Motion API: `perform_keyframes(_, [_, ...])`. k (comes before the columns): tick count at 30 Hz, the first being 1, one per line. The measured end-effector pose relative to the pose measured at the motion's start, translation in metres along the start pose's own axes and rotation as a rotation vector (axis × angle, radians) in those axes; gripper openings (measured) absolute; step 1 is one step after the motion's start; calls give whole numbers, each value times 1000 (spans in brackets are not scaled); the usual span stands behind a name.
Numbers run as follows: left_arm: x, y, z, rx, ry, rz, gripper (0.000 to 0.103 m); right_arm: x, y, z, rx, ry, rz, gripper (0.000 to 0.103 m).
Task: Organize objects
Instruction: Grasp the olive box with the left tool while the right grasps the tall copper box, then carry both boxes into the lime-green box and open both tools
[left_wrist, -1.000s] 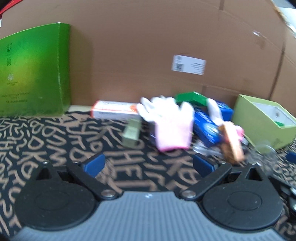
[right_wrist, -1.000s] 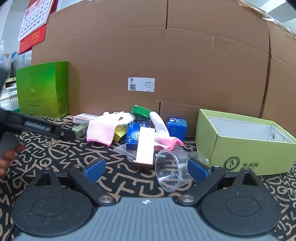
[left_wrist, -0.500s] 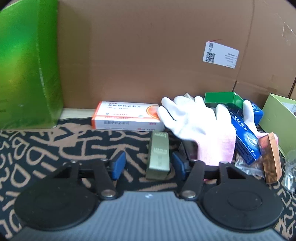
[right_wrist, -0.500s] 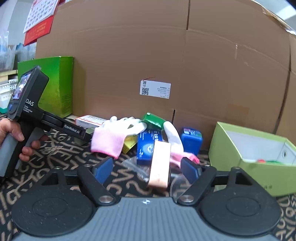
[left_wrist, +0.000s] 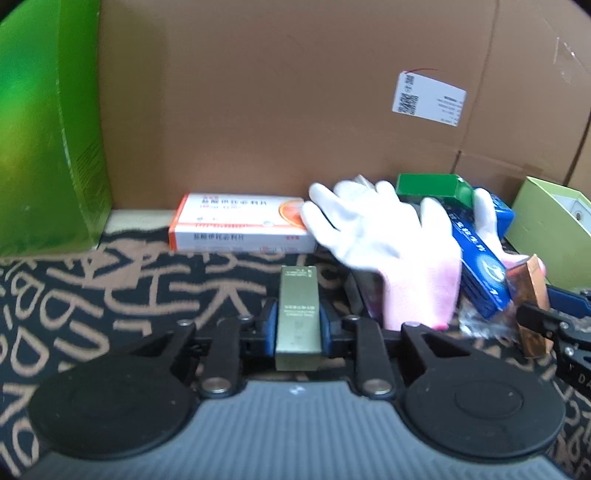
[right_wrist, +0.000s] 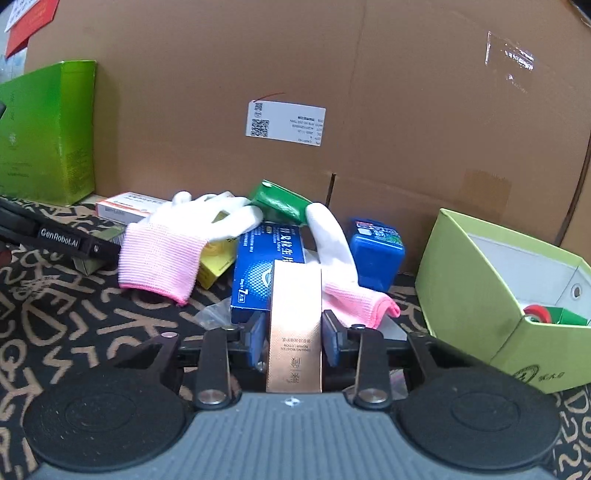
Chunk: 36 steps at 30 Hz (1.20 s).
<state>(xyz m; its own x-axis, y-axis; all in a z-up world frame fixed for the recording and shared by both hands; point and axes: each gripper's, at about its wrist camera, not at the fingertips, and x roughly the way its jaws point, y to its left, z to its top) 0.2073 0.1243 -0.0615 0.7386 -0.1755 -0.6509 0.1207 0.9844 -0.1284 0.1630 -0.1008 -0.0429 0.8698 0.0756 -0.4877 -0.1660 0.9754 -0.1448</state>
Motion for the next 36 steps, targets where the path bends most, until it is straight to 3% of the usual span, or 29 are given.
perform_keyframes(6, [-37, -16, -27, 55, 49, -18, 23, -39, -2, -6, 82, 104, 232, 36])
perform_keyframes(8, [-54, -26, -40, 68, 66, -32, 23, -51, 3, -15, 66, 122, 260, 36])
perform_keyframes(13, [-81, -52, -67, 87, 64, -41, 25, -56, 13, -32, 57, 120, 245, 35])
perform_keyframes(16, [-81, -57, -67, 83, 61, -22, 34, -56, 12, -36, 72, 114, 238, 35])
perform_keyframes(19, [-77, -61, -65, 86, 61, -11, 35, -58, 9, -38, 84, 113, 239, 35])
perform_keyframes(28, [-74, -69, -64, 105, 66, 22, 34, -58, 11, -42, 74, 103, 233, 35])
perform_keyframes(31, [-74, -72, -65, 127, 64, 37, 22, -58, 11, -43, 72, 105, 242, 34])
perform_keyframes(36, [-76, -73, -64, 128, 66, 25, 22, -64, 8, -43, 78, 85, 237, 34])
